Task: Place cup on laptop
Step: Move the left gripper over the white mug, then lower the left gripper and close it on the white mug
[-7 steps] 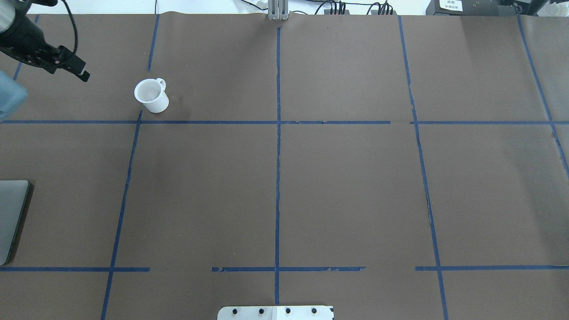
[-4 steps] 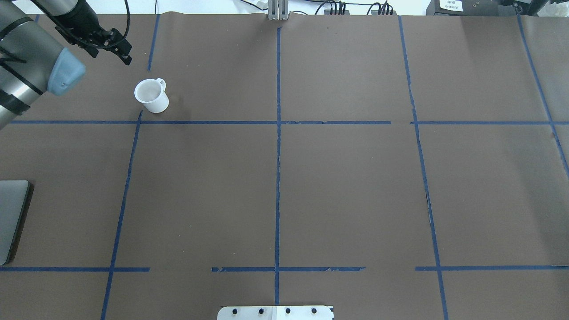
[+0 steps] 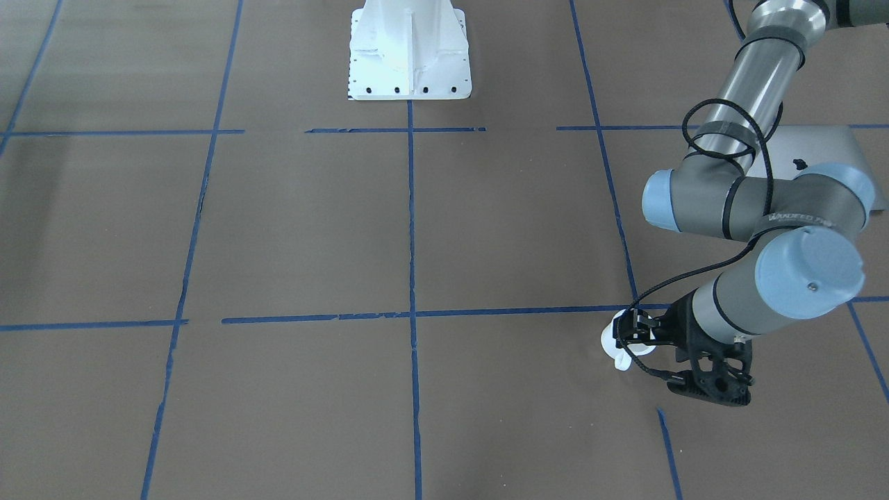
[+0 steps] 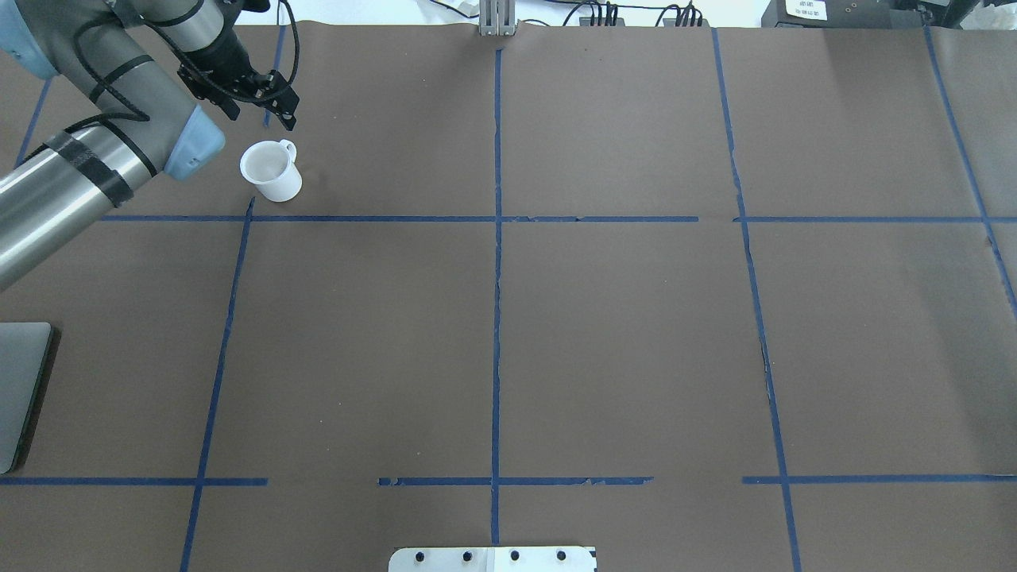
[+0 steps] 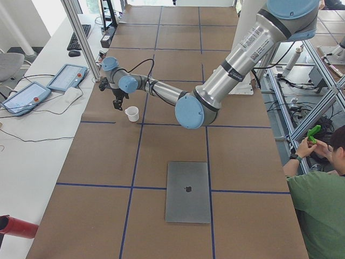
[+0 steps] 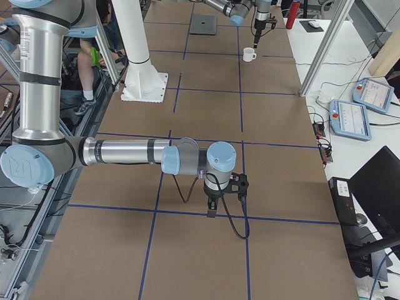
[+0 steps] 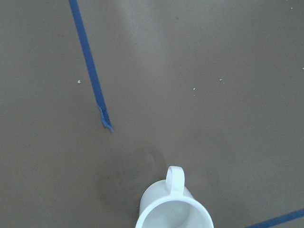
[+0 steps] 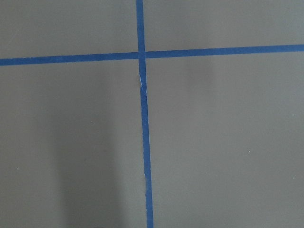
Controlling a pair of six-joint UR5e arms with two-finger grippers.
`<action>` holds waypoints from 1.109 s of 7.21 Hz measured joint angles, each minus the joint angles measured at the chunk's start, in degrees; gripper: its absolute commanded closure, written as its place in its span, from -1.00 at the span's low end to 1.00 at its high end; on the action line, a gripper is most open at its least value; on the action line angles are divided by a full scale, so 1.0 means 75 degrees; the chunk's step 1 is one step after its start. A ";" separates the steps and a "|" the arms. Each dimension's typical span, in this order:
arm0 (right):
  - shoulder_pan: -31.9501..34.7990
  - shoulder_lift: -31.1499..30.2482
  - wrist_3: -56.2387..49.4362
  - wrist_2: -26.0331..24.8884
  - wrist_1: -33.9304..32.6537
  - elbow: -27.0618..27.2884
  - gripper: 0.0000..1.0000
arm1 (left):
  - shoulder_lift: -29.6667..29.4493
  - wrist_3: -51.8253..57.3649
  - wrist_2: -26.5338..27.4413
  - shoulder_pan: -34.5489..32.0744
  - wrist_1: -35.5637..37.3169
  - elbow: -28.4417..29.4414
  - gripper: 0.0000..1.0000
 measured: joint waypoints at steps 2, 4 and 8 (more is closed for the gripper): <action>0.0000 0.0000 0.0000 0.0000 0.0000 0.0000 -1.00 | -0.0242 -0.0279 0.0266 0.0234 -0.0706 0.0792 -1.00; 0.0000 0.0000 0.0000 0.0000 0.0000 0.0000 -1.00 | -0.0275 -0.0344 0.0361 0.0325 -0.0965 0.1081 -0.98; 0.0000 0.0000 0.0000 0.0000 0.0000 0.0000 -1.00 | -0.0237 -0.0364 0.0376 0.0491 -0.1338 0.1425 0.76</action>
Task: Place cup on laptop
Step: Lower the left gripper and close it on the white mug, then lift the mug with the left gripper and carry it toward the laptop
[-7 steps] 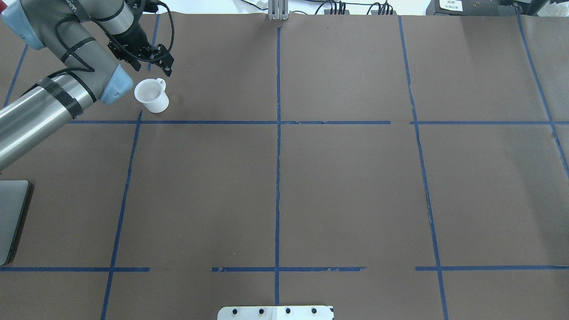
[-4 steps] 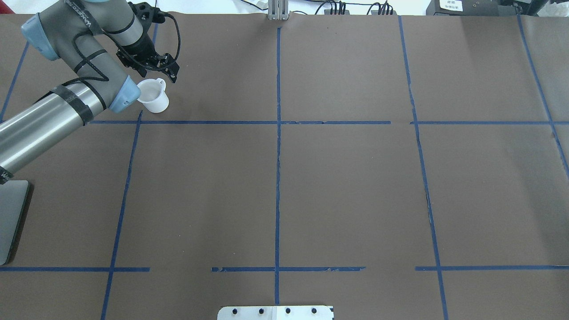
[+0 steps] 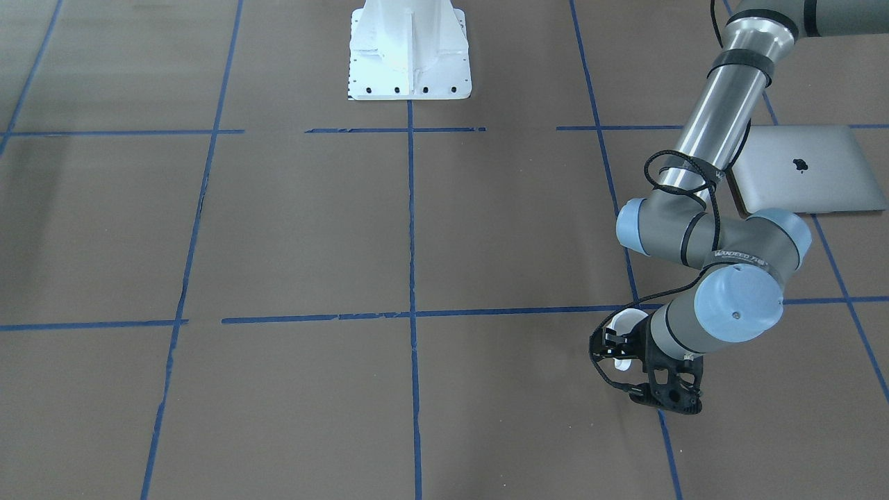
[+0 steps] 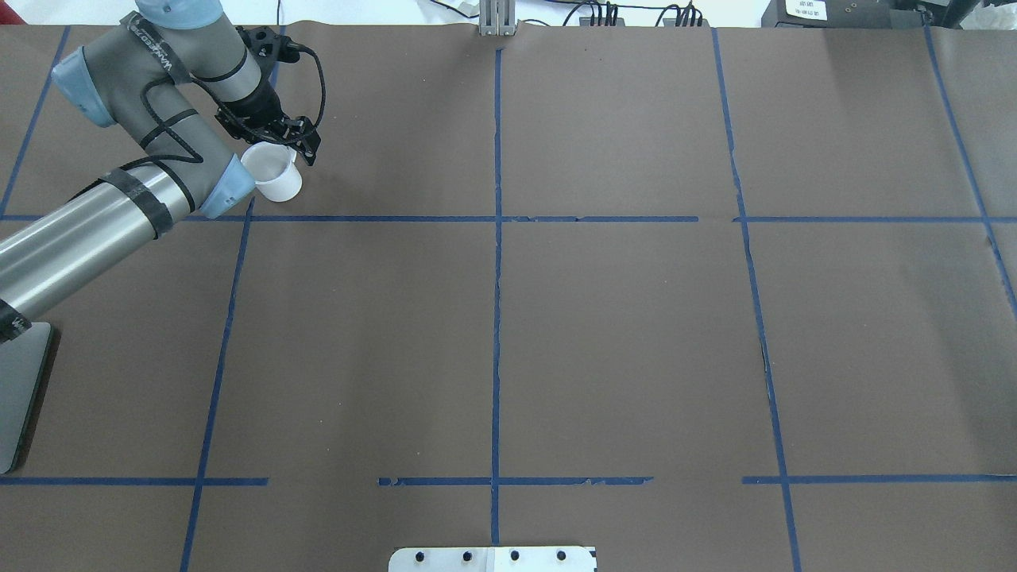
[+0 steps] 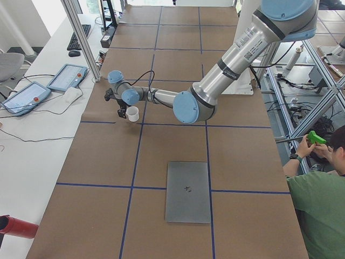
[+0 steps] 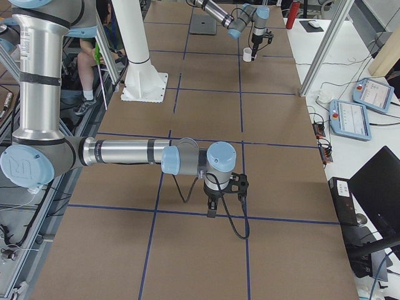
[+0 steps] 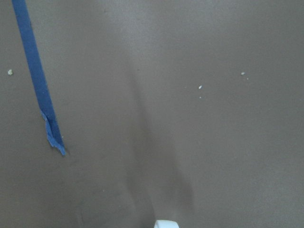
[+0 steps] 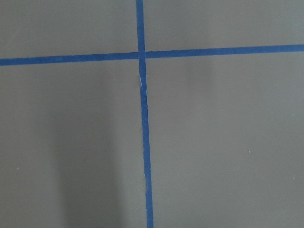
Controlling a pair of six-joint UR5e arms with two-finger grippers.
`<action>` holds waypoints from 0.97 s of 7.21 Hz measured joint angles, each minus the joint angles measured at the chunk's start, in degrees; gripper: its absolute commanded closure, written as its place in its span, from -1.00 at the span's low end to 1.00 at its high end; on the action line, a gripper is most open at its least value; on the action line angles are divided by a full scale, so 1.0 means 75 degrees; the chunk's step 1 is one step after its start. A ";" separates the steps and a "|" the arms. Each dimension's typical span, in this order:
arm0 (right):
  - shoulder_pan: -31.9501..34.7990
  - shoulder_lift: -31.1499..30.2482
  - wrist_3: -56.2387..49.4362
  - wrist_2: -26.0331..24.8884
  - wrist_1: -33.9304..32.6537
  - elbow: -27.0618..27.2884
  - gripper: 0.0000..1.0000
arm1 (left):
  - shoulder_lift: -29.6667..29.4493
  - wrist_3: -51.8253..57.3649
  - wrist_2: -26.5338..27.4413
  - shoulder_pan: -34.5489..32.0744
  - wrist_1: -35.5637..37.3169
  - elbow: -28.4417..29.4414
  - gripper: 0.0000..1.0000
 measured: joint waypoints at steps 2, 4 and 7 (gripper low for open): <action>0.0000 0.0000 0.0000 0.0000 0.0000 0.0000 -1.00 | -0.0009 -0.0074 0.0000 0.0004 -0.0019 0.0015 1.00; 0.0000 0.0000 0.0000 0.0000 0.0000 0.0000 -1.00 | -0.0033 -0.0488 -0.0008 -0.0077 0.0005 -0.0059 1.00; 0.0000 0.0000 0.0000 0.0000 0.0000 0.0000 -1.00 | 0.0320 -0.0351 -0.0085 -0.0639 0.0707 -0.0960 1.00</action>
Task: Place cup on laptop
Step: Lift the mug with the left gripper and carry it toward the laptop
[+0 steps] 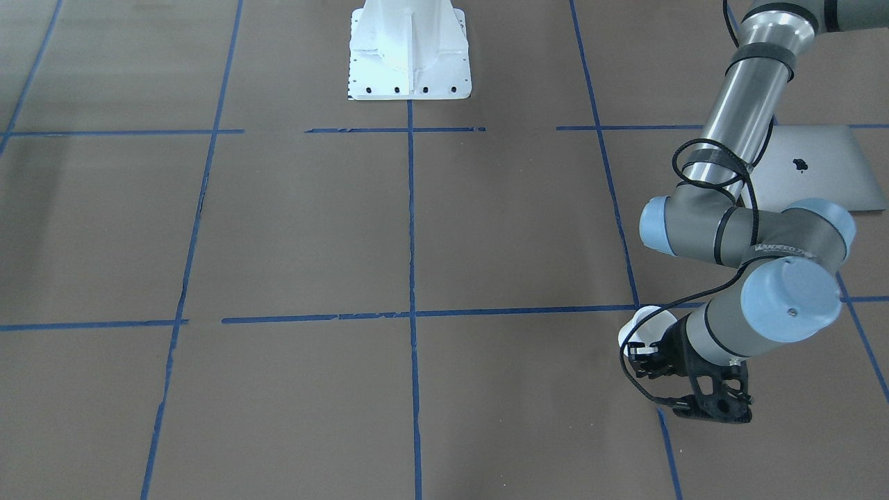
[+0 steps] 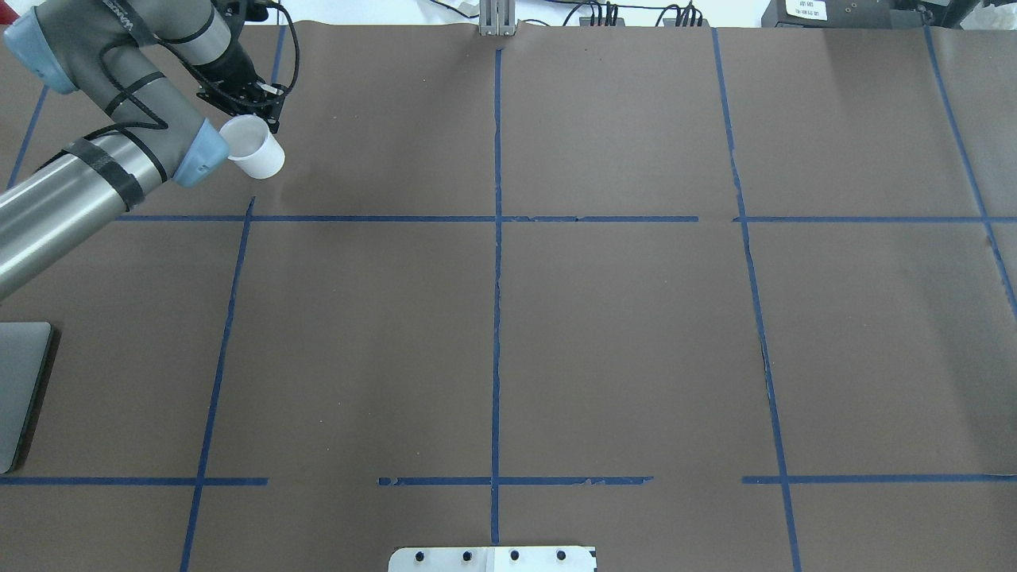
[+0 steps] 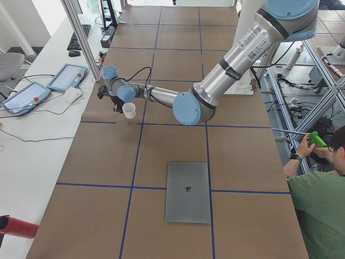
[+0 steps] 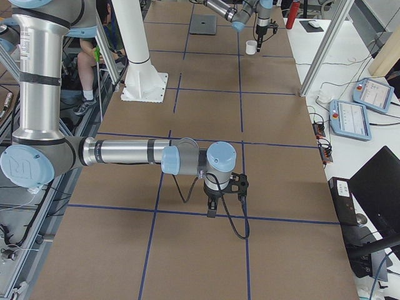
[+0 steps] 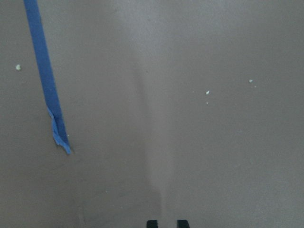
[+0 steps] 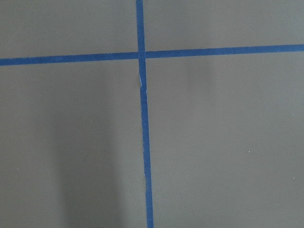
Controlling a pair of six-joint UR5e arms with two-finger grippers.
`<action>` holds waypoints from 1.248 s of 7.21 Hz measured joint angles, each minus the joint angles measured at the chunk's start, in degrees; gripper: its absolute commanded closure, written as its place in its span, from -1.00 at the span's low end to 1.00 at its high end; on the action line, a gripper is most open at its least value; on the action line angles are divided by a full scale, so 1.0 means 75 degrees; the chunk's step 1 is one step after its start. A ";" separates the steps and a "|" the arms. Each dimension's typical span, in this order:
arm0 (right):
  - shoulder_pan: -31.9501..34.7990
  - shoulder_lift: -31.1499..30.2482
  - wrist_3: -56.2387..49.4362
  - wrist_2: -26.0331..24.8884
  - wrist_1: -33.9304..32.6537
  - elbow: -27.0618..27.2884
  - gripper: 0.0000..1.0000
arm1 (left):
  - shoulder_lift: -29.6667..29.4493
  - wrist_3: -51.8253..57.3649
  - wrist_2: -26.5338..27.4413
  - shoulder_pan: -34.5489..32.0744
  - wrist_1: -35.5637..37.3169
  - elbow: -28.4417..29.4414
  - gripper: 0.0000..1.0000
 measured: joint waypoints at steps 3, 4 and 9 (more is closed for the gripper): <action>0.0000 0.0000 0.0000 0.0000 0.0000 0.0000 -1.00 | 0.1606 0.0378 -0.0017 -0.0714 0.1422 -0.2579 1.00; 0.0000 0.0000 0.0000 0.0000 0.0000 0.0000 -1.00 | 0.2126 0.0741 -0.0013 -0.0951 0.1960 -0.3277 1.00; 0.0000 0.0000 0.0000 0.0000 0.0000 0.0000 -1.00 | 0.6361 0.1687 -0.0077 -0.1598 0.1134 -0.5202 1.00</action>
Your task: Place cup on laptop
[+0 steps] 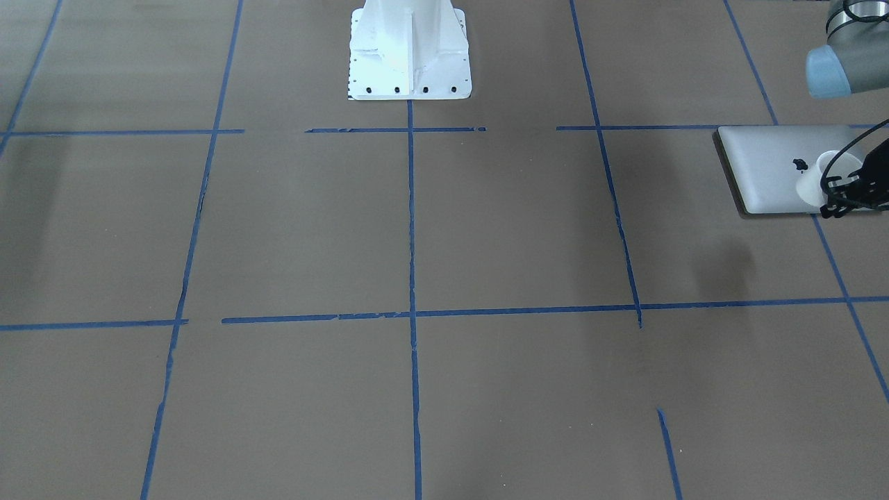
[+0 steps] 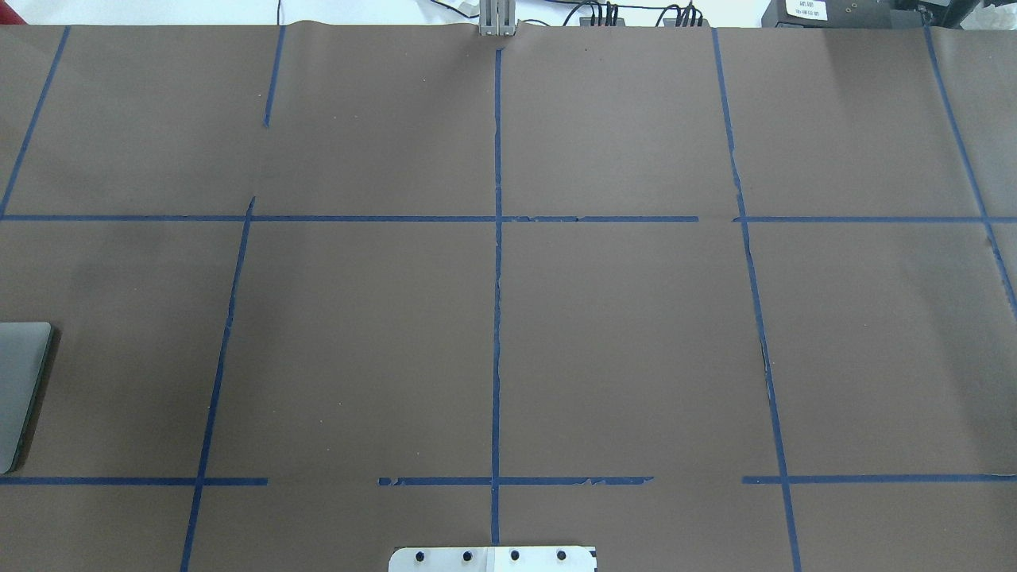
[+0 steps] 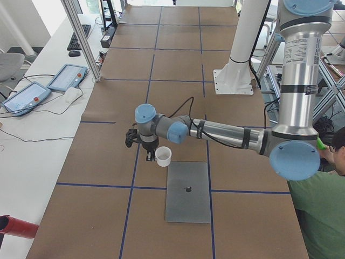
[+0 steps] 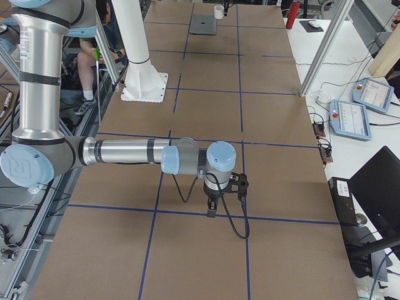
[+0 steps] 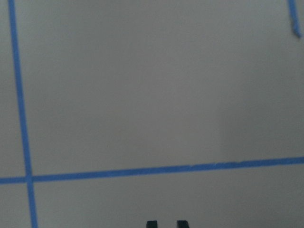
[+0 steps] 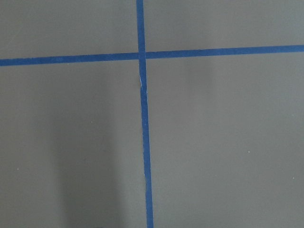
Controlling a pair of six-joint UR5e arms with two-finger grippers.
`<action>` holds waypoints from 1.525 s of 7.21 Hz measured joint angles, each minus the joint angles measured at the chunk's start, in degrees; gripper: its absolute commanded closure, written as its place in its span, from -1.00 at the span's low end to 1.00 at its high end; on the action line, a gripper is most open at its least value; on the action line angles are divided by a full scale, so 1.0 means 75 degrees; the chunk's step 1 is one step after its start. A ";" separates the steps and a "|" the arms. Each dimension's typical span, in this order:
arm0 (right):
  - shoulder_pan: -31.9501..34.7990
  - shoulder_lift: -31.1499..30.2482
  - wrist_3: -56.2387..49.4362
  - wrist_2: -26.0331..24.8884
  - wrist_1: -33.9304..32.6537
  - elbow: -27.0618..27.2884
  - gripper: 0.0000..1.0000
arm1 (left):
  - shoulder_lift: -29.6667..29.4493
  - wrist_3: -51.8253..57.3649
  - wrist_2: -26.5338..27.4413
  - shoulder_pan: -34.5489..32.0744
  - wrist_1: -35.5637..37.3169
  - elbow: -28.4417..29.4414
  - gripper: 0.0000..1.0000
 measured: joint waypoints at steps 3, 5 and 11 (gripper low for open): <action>0.0000 0.0000 0.0000 0.0000 0.0000 -0.0005 -1.00 | 0.1338 -0.0917 -0.0001 -0.0018 -0.2007 0.0302 1.00; 0.0000 0.0000 0.0000 0.0000 0.0000 -0.0005 -1.00 | 0.1631 -0.1934 0.0015 0.0044 -0.4026 0.1290 1.00; 0.0000 0.0000 0.0000 0.0000 0.0000 0.0000 -1.00 | 0.1649 -0.2436 -0.0005 0.0575 -0.5023 0.1902 -0.49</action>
